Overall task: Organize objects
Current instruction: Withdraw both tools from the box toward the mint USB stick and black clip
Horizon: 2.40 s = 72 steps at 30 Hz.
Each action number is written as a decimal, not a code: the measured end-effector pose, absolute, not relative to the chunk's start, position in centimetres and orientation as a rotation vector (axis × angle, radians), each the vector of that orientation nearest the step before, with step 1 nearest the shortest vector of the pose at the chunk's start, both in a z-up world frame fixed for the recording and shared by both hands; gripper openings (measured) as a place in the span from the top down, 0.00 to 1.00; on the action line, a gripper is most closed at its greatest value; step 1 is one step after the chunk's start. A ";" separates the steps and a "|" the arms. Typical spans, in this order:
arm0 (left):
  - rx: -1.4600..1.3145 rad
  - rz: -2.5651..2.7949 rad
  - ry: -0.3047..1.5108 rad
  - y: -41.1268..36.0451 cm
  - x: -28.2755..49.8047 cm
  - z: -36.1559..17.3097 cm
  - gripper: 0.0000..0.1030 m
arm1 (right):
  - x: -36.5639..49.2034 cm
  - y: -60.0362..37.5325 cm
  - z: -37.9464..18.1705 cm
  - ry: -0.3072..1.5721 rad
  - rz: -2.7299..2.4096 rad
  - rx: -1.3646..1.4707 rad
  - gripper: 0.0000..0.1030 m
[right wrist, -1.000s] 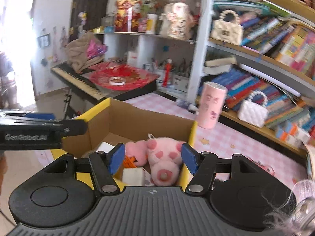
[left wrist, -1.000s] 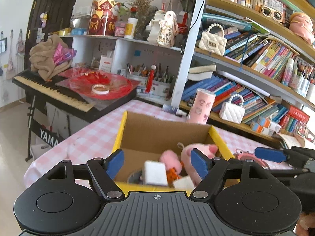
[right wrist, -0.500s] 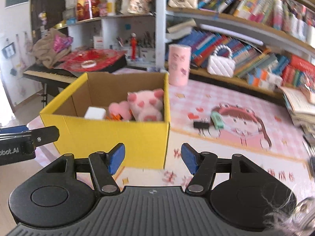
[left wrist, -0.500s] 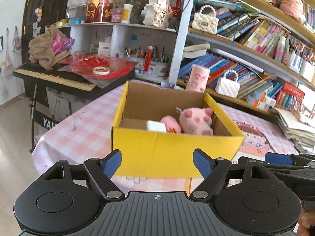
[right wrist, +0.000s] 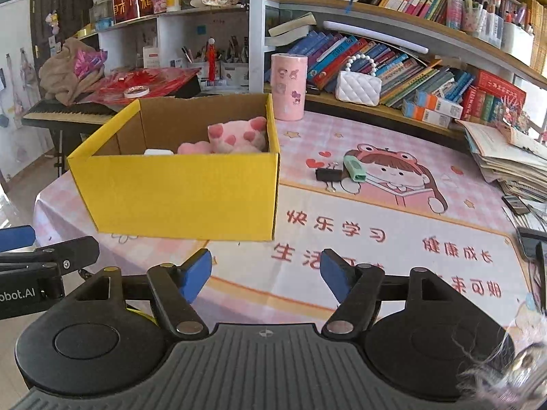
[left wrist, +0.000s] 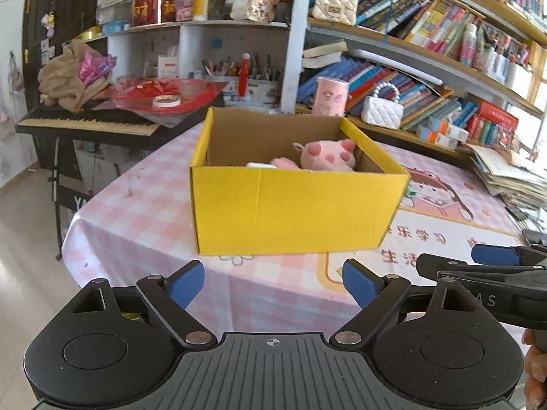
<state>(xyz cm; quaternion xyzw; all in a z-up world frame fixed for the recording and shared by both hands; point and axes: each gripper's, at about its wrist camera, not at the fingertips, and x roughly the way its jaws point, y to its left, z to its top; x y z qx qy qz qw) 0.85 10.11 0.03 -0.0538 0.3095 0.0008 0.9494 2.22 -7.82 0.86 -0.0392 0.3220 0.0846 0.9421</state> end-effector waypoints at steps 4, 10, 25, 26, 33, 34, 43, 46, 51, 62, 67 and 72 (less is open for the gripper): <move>-0.098 -0.030 0.644 9.7 0.1 -0.3 0.12 | 1.0 -8.3 0.4 0.669 0.140 -0.069 0.31; -0.104 -0.051 0.668 9.4 -0.8 -0.9 0.12 | -0.5 -9.2 0.0 0.680 0.088 -0.058 0.31; -0.057 -0.185 0.685 6.3 -1.2 -1.3 0.12 | -3.6 -12.0 -0.4 0.684 -0.035 -0.025 0.31; -0.052 -0.196 0.686 6.0 -1.2 -1.3 0.12 | -3.8 -12.3 -0.5 0.684 -0.047 -0.020 0.31; -0.012 -0.288 0.689 3.6 -0.6 -1.4 0.12 | -4.8 -14.7 -0.7 0.692 -0.135 0.022 0.30; -0.006 -0.299 0.690 3.3 -0.6 -1.5 0.12 | -4.9 -15.0 -0.8 0.694 -0.145 0.026 0.30; 0.030 -0.361 0.697 1.1 0.4 -1.7 0.12 | -4.7 -17.2 -1.4 0.713 -0.204 0.062 0.30; 0.024 -0.358 0.704 0.6 1.1 -1.9 0.12 | -4.0 -17.6 -1.5 0.719 -0.198 0.054 0.30; 0.024 -0.352 0.706 -0.6 2.4 -1.8 0.12 | -2.3 -18.7 -1.4 0.728 -0.191 0.052 0.30; 0.045 -0.329 0.682 -3.5 6.0 -1.0 0.12 | 2.9 -21.3 -1.3 0.733 -0.100 0.042 0.33; 0.048 -0.249 0.606 -4.2 7.5 0.1 0.12 | 5.4 -22.6 -0.9 0.712 -0.047 0.051 0.34; 0.069 -0.162 0.515 -5.1 9.5 1.7 0.12 | 8.4 -23.6 0.0 0.668 0.021 0.053 0.38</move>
